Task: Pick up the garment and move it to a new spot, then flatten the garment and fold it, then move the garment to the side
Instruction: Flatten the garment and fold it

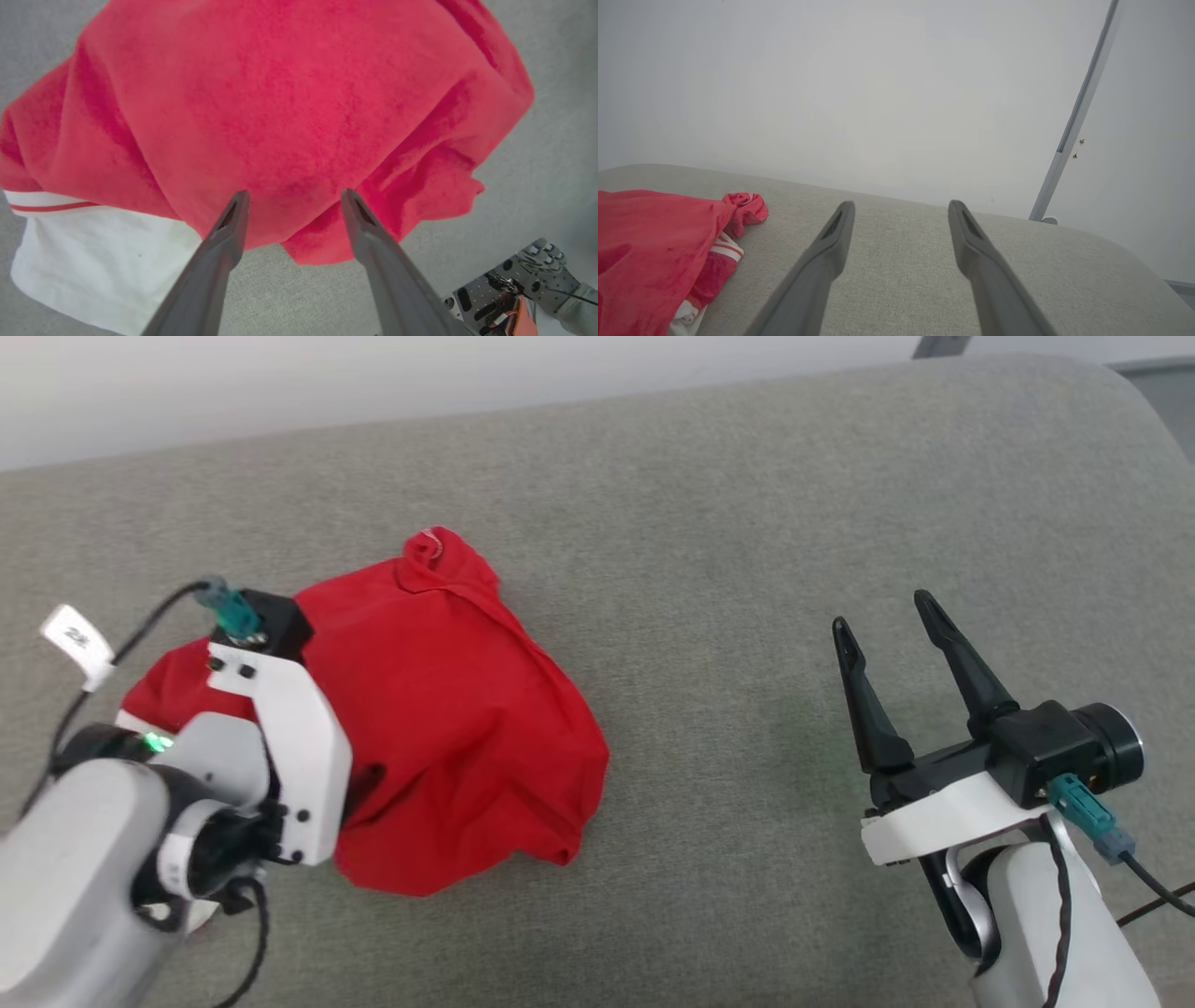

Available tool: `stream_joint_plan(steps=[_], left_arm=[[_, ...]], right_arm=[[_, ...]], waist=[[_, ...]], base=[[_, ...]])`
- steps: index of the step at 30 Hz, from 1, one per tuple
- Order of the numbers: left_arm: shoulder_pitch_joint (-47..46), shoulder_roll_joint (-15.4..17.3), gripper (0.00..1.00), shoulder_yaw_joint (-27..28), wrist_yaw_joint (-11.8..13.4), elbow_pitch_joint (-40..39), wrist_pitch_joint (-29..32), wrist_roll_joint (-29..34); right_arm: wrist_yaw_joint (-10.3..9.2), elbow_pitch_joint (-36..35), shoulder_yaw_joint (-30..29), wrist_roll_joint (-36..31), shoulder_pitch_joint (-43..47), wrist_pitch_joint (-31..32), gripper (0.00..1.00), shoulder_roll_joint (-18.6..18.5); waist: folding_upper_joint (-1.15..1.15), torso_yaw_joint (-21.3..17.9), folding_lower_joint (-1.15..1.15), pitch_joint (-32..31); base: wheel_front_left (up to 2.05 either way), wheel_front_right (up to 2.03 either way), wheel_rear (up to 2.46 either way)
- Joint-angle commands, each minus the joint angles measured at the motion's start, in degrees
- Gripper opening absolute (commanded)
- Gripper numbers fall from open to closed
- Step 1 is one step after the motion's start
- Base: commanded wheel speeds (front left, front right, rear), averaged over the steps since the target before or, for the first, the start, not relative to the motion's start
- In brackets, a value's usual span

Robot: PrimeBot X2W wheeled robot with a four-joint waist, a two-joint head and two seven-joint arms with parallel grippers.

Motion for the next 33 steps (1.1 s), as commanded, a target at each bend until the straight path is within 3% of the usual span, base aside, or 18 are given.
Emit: stream_joint_plan(steps=[1,9,10,11,12,16,27,33], left_arm=[[-0.7,-1.1,1.0,-1.2,-0.9,2.0,0.2,0.9],[-2.5,-5.2,1.0,-3.8,-5.3,11.9,-3.9,1.3],[-2.8,-5.7,0.68,-4.0,-5.9,13.3,-4.3,1.1],[-3.1,-6.2,0.05,-4.0,-6.8,14.3,-5.0,0.8],[-3.2,-6.9,0.0,-4.0,-7.2,15.5,-5.2,0.3],[-3.1,-7.9,0.0,-3.9,-7.7,16.7,-4.3,-1.3],[4.6,-7.5,0.0,-5.1,-4.2,2.4,-2.5,-3.2],[7.8,-8.3,0.0,-7.0,-4.4,2.0,-4.1,-2.4]], right_arm=[[-0.02,-0.1,0.1,0.5,-0.3,-0.3,1.0,0.3],[-0.02,-0.7,-0.5,0.3,-1.1,-0.3,1.0,1.0],[-0.02,-0.8,-0.6,0.3,-1.1,-0.3,1.0,1.1],[-0.02,-0.8,-0.6,0.2,-1.2,-0.3,1.0,1.2],[-0.02,-0.8,-0.7,0.1,-1.2,-0.3,1.0,1.3],[-0.02,-0.9,-1.0,-0.2,-1.2,-0.3,1.0,1.5],[-0.02,-1.3,-2.3,-0.7,-0.6,-0.3,1.0,1.2],[-0.02,-0.8,-1.2,0.0,-1.6,-0.3,1.0,0.7]], waist=[[0.0,-1.1,0.0,0.9],[0.0,-2.8,0.0,3.3],[0.0,-2.9,0.0,3.5],[0.0,-2.9,0.0,3.7],[0.0,-2.9,0.0,3.8],[0.0,-3.0,0.0,4.0],[0.0,-1.4,0.0,4.5],[0.0,-0.7,0.0,5.3]], base=[[0.0,0.0,0.0],[0.0,0.0,0.0],[0.0,0.0,0.0],[0.0,0.0,0.0],[0.0,0.0,0.0],[0.0,0.0,0.0],[0.0,0.0,0.0],[0.0,0.0,0.0]])
